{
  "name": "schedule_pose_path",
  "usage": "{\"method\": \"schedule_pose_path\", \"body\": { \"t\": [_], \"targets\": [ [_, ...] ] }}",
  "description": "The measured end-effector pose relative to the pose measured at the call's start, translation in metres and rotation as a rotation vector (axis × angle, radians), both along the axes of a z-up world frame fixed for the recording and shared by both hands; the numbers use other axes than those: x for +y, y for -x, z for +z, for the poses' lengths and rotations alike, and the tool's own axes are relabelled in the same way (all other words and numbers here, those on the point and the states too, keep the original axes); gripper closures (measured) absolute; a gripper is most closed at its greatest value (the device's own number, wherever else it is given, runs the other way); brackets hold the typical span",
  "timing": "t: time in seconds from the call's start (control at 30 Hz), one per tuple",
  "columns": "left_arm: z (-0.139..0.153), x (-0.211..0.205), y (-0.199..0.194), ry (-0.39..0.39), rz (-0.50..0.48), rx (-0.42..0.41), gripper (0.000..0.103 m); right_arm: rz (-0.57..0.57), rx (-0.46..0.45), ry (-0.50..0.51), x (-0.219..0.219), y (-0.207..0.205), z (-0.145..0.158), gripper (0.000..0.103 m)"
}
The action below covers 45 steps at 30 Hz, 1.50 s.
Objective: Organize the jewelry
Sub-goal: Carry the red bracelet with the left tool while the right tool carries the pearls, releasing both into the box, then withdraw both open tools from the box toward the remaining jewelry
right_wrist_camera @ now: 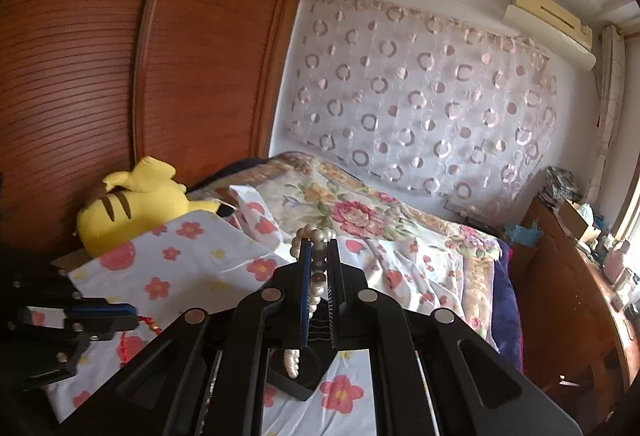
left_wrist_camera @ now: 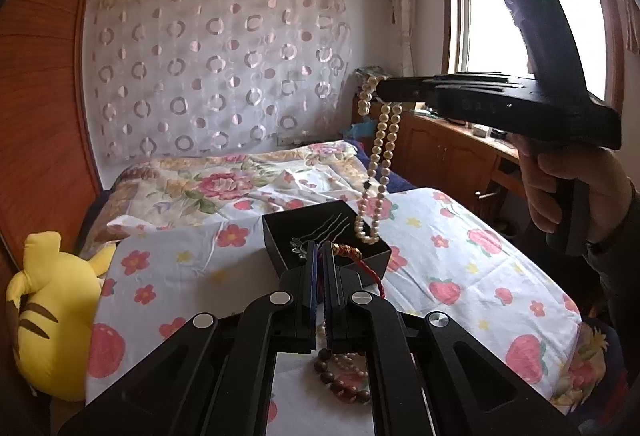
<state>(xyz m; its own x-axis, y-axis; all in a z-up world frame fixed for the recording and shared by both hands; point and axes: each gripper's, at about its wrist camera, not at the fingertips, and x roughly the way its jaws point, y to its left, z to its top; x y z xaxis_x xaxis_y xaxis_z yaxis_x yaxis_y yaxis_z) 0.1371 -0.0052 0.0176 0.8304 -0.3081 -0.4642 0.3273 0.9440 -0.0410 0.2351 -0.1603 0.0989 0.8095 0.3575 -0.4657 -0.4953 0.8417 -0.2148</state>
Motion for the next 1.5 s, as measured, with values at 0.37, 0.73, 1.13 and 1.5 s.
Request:
{"method": "schedule_pose_path", "body": {
  "t": [0.37,0.73,1.13,1.5],
  "targets": [
    [-0.001,0.000,-0.023,-0.013,0.011,0.024,0.102,-0.027,0.175,0.010,0.000,-0.029,-0.080,0.094],
    [-0.016,-0.012,-0.081,-0.047,0.045,0.085,0.101,-0.050,0.243,-0.044,-0.011,-0.032,-0.101,0.092],
    [-0.040,-0.024,-0.125,-0.057,0.075,0.156,0.101,-0.037,0.221,-0.056,-0.039,-0.007,-0.099,0.081],
    [-0.055,-0.031,-0.134,-0.095,0.086,0.186,0.095,-0.019,0.249,-0.058,-0.043,0.013,-0.115,0.081]
  ]
}}
